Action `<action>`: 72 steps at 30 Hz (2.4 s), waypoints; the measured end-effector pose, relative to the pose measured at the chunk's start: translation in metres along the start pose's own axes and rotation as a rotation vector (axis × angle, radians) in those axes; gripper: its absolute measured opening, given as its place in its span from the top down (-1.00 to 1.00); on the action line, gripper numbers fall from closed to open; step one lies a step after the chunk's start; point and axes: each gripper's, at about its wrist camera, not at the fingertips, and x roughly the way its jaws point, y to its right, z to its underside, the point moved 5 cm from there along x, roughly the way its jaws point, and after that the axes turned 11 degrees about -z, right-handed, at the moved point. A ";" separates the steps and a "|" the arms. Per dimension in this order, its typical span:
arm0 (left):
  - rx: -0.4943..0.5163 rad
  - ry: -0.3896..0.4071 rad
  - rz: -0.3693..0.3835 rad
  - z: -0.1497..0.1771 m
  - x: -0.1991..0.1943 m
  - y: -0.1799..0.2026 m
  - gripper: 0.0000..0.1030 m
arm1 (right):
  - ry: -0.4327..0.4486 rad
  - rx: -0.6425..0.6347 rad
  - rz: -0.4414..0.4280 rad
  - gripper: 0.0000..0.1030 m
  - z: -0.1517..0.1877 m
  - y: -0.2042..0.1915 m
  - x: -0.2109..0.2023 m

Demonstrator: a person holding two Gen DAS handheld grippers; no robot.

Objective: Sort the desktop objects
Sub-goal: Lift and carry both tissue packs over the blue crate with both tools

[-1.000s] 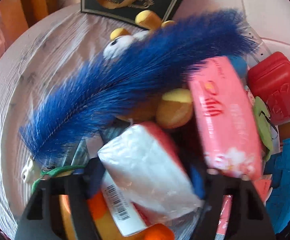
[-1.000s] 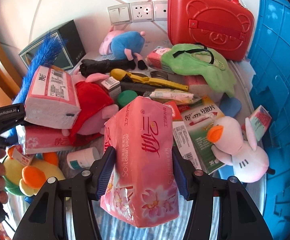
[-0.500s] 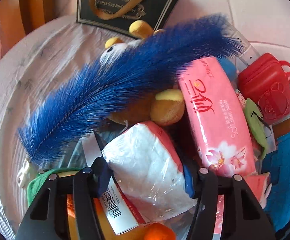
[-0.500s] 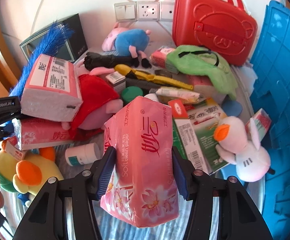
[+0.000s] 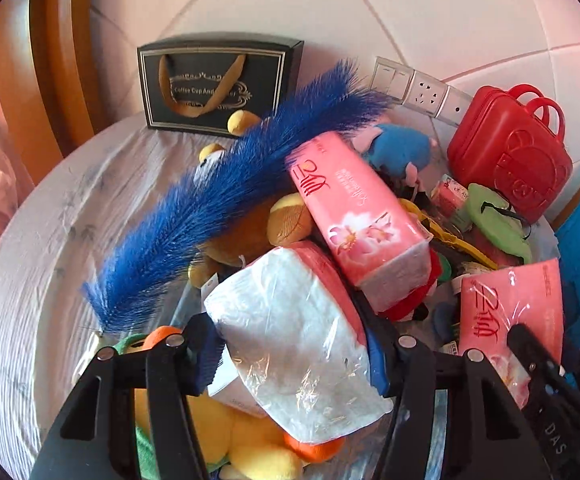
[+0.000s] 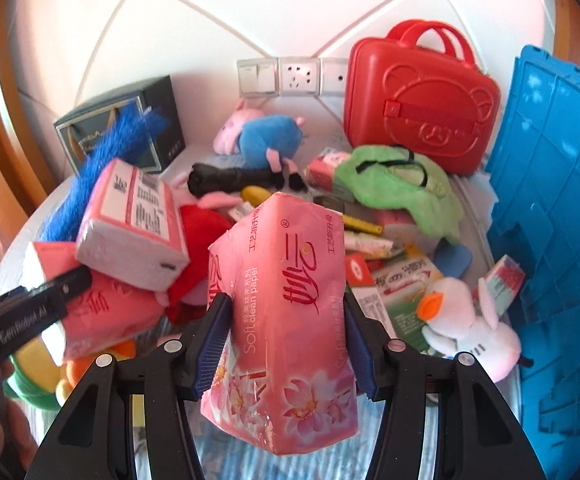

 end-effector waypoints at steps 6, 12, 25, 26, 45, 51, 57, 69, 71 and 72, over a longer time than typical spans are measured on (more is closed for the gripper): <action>0.003 0.020 -0.003 -0.004 -0.016 -0.002 -0.10 | 0.023 0.006 -0.004 -0.05 -0.008 -0.007 -0.015; 0.009 0.044 0.006 -0.007 -0.036 -0.003 -0.10 | 0.051 -0.007 -0.005 -0.05 -0.017 -0.016 -0.037; 0.024 0.110 0.026 -0.017 -0.084 -0.004 -0.10 | 0.100 -0.022 -0.008 -0.05 -0.027 -0.031 -0.080; 0.026 0.115 0.032 -0.018 -0.088 -0.003 -0.10 | 0.106 -0.021 -0.006 -0.05 -0.029 -0.031 -0.086; 0.133 0.246 0.181 -0.033 -0.198 0.082 -0.10 | 0.222 0.034 0.093 -0.06 -0.046 0.017 -0.188; 0.180 0.305 0.267 -0.034 -0.255 0.126 -0.10 | 0.294 0.092 0.171 -0.06 -0.053 0.054 -0.254; 0.240 0.343 0.378 -0.019 -0.317 0.179 -0.10 | 0.347 0.152 0.281 -0.06 -0.045 0.097 -0.325; 0.429 0.329 0.555 0.051 -0.403 0.313 -0.10 | 0.384 0.311 0.475 -0.06 0.010 0.213 -0.438; 0.452 0.329 0.561 0.062 -0.413 0.333 -0.10 | 0.382 0.328 0.490 -0.06 0.017 0.231 -0.447; 0.458 0.325 0.567 0.065 -0.416 0.340 -0.10 | 0.383 0.340 0.498 -0.06 0.022 0.241 -0.453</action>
